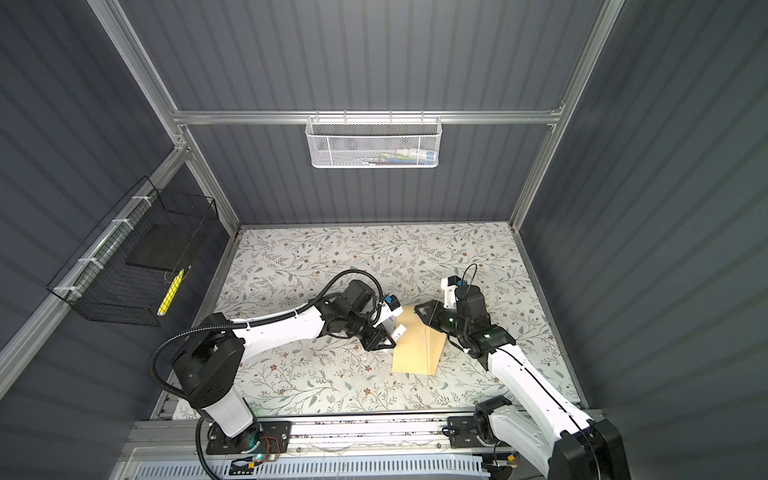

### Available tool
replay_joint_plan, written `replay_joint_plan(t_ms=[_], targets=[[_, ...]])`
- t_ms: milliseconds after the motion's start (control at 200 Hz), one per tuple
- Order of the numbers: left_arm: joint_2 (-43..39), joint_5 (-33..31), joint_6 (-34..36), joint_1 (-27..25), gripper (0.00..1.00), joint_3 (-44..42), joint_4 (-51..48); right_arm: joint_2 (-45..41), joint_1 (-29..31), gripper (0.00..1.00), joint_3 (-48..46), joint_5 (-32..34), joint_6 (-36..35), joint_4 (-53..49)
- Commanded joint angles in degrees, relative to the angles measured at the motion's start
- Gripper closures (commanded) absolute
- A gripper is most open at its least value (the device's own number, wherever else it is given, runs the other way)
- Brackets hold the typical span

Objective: Place the letter into the envelope and seal it
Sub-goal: 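Pull the cap off the glue stick with right gripper while left holds it, then carry the white cap away and set it on the table with right gripper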

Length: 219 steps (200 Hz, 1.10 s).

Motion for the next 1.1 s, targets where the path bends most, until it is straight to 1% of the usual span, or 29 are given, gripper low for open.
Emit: replay_joint_plan(t_ms=[0, 190, 210, 315, 405, 585, 715, 835, 875, 911, 1091], targets=[[-1.01, -0.39, -0.58, -0.34, 0.90, 0.18, -0.90, -1.26, -0.70, 0.90, 1.48, 0.64, -1.42, -1.90], [-0.13, -1.19, -0.94, -0.34, 0.90, 0.65, -0.68, -3.03, -1.67, 0.90, 2.35, 3.26, -3.68, -5.00], [0.01, -1.17, -1.02, -0.39, 0.90, 0.78, -0.69, -3.16, -1.84, 0.90, 2.44, 5.43, -3.94, -5.27], [0.58, -1.37, -1.32, -0.29, 0.90, 0.65, -0.18, -3.76, -3.16, 0.88, 2.47, 7.25, -5.14, -7.02], [1.21, -1.56, -1.44, -0.31, 0.90, 1.16, -0.64, -4.13, -4.51, 0.88, 1.26, 8.07, -5.21, -6.05], [0.60, -2.16, -2.69, -0.18, 0.90, -0.75, 0.98, -2.91, -5.95, 0.88, 0.71, 9.49, -6.66, -6.62], [0.42, -2.33, -3.74, -0.22, 0.90, -0.94, 1.80, -2.90, -6.12, 0.87, 0.16, 13.64, -7.32, -7.26], [0.10, -2.25, -7.28, -0.22, 0.90, -1.18, 4.97, -2.65, -6.13, 0.85, 0.54, 22.72, -6.99, -10.65], [-0.33, -2.47, -8.92, -0.17, 0.90, -1.53, 6.60, -2.64, -6.18, 0.82, 0.32, 26.70, -6.85, -11.52], [-0.88, -2.75, -10.50, -0.22, 0.90, -2.09, 8.36, -2.27, -6.13, 0.82, 0.17, 30.69, -6.66, -12.49], [-3.64, -3.82, -17.85, -0.19, 0.90, -3.43, 14.75, 0.90, -6.14, 0.82, -0.23, 45.13, -6.12, -14.50]])
